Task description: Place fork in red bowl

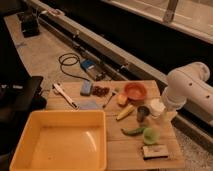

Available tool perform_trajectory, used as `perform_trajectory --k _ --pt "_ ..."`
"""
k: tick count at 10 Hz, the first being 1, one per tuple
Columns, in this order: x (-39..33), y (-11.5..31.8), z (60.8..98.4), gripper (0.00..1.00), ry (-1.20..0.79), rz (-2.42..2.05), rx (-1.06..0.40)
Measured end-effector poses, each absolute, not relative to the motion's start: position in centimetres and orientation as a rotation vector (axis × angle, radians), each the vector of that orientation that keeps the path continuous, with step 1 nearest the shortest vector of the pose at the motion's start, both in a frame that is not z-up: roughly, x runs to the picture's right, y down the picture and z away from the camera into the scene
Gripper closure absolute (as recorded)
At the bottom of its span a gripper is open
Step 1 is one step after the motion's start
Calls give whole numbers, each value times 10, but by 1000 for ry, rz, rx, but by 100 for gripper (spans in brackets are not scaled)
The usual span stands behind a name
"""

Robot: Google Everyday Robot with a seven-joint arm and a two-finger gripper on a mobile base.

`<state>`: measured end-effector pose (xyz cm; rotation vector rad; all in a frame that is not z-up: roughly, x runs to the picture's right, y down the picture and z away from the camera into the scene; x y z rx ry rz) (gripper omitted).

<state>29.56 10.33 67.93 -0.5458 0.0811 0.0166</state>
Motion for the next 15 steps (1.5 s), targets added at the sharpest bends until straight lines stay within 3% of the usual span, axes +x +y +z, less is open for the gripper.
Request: perform_trajectory --k 3,7,9,15 --pt "276 51 679 35 94 -166 -468" --pt "189 0 686 35 19 -375 -373" --pt "148 -7 683 35 -72 -412 -328" --pt "144 -11 687 35 -91 -423 -312"
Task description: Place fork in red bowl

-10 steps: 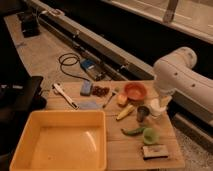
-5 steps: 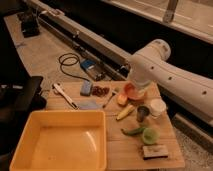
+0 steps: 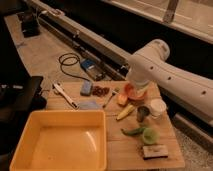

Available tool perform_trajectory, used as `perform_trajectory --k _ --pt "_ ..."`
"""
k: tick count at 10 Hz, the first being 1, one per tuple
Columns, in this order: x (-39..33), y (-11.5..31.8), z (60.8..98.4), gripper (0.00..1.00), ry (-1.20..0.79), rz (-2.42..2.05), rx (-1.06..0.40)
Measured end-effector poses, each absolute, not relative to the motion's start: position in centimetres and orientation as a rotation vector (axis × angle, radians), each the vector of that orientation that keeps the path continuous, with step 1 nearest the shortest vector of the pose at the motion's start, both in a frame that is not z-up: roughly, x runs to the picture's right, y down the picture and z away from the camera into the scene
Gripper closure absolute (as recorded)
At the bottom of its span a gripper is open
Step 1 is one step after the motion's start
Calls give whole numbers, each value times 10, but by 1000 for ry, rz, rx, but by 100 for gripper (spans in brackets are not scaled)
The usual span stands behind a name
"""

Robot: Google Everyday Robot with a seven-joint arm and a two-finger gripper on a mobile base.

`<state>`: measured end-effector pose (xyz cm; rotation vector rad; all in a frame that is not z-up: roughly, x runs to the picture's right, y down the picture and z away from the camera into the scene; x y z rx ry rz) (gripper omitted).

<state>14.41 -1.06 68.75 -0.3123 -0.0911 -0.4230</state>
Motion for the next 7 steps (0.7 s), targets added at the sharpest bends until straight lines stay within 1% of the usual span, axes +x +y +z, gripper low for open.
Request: perform_trajectory --k 2,4,6,7 --pt "118 -27 706 35 -126 -464 -285" --pt "78 -39 724 35 -150 -520 -267" --pt "28 -42 746 35 -186 -579 -259" --pt "14 -41 758 35 -207 -595 -258"
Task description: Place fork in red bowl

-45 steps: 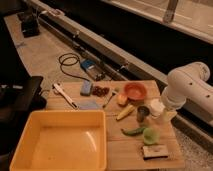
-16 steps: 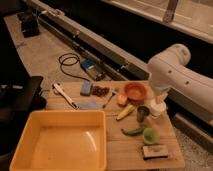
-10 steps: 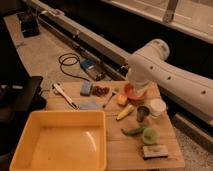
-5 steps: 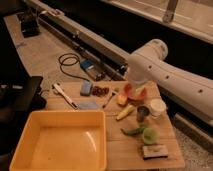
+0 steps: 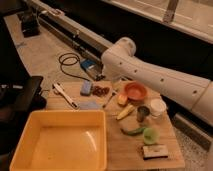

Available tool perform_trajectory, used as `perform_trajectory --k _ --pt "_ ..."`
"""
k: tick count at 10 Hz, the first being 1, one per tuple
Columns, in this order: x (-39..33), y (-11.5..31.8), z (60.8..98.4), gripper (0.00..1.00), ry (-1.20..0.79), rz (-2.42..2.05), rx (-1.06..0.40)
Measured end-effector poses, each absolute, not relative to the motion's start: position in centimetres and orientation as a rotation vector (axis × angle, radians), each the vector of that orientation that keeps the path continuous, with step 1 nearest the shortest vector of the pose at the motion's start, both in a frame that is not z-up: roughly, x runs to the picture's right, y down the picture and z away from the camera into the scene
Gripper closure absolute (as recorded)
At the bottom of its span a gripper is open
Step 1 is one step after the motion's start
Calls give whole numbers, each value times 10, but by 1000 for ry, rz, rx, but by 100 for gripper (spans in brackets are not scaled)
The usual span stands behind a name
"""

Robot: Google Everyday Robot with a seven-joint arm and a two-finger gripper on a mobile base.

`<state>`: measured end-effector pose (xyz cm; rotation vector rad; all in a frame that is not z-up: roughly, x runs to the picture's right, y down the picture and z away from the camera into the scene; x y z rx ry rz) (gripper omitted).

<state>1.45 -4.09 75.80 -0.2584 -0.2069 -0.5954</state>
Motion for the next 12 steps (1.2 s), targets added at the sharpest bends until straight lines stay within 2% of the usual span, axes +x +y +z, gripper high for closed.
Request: perform_trajectory --k 4,10,12 --pt "-25 -23 812 35 -314 -628 -271" --pt "-26 -19 821 35 -332 -608 -266" --pt "-22 -15 836 35 -357 -596 -277"
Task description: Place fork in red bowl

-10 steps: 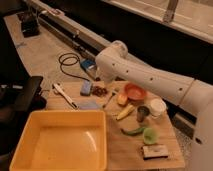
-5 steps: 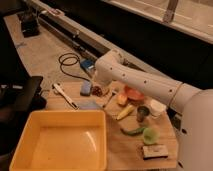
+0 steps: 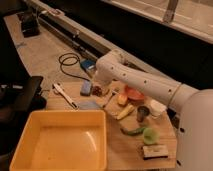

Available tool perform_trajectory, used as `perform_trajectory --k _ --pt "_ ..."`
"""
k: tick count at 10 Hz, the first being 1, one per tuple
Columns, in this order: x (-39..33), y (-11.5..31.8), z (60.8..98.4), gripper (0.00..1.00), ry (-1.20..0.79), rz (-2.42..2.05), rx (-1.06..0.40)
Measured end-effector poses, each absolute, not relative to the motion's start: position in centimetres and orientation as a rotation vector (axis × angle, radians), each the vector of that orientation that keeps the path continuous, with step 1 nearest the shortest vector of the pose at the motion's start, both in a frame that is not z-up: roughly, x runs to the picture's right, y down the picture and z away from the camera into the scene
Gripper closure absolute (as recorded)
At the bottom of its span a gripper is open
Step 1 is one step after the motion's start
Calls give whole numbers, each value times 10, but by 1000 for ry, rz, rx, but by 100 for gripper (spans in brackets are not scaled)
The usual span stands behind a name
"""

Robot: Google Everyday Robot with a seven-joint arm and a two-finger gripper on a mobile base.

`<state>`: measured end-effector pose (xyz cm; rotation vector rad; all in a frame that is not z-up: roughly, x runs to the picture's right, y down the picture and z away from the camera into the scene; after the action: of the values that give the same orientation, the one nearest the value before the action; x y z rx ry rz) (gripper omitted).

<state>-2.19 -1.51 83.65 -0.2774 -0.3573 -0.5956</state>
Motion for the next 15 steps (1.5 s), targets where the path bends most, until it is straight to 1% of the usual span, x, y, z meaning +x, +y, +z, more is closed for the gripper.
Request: perform_trajectory --k 1,4,5,10,15 --pt "-21 -6 856 35 -375 -587 -294" --pt "-6 17 894 35 -383 -535 -357" --pt "2 22 901 35 -377 -516 -381" --pt "36 38 912 35 -334 -426 -459" --pt "45 48 932 35 -332 -427 -537"
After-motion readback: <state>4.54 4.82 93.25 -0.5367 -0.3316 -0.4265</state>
